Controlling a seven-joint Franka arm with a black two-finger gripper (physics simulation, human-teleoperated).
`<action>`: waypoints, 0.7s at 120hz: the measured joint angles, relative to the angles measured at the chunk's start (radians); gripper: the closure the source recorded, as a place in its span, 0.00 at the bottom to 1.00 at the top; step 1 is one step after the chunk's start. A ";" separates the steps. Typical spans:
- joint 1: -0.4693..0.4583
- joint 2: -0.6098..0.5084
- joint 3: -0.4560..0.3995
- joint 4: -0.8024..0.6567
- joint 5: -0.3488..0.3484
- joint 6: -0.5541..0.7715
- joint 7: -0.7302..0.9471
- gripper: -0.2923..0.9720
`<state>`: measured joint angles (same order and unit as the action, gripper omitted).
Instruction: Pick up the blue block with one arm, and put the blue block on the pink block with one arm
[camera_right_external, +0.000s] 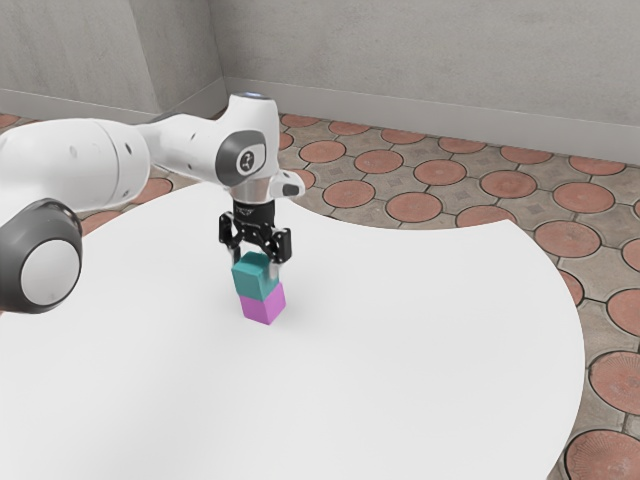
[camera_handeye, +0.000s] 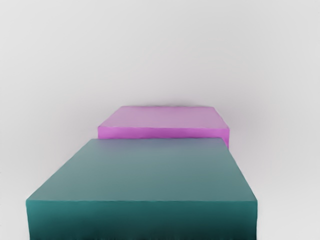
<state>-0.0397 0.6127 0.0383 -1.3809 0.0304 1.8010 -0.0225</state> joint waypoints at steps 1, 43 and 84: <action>0.000 0.000 0.000 0.001 0.000 0.000 0.000 0.26; 0.001 -0.026 -0.001 0.100 0.045 -0.084 0.004 0.24; 0.013 -0.028 -0.002 0.095 0.041 -0.115 0.011 0.23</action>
<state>-0.0266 0.5846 0.0360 -1.2862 0.0717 1.6861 -0.0112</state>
